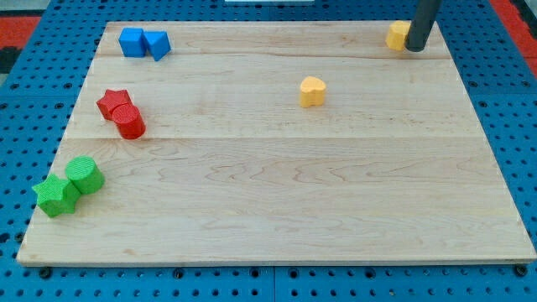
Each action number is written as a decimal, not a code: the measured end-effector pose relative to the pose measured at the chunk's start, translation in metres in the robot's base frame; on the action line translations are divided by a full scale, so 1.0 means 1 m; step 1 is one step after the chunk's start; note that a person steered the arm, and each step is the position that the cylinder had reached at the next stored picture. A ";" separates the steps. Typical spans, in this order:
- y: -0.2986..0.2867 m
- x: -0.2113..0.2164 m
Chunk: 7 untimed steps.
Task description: Slide yellow heart towards top center
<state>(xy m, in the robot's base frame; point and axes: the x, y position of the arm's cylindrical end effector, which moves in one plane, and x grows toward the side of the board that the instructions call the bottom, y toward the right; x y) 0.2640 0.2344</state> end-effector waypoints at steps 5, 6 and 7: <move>-0.161 0.115; -0.146 0.094; -0.122 0.068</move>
<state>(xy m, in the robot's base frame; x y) 0.3319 0.1126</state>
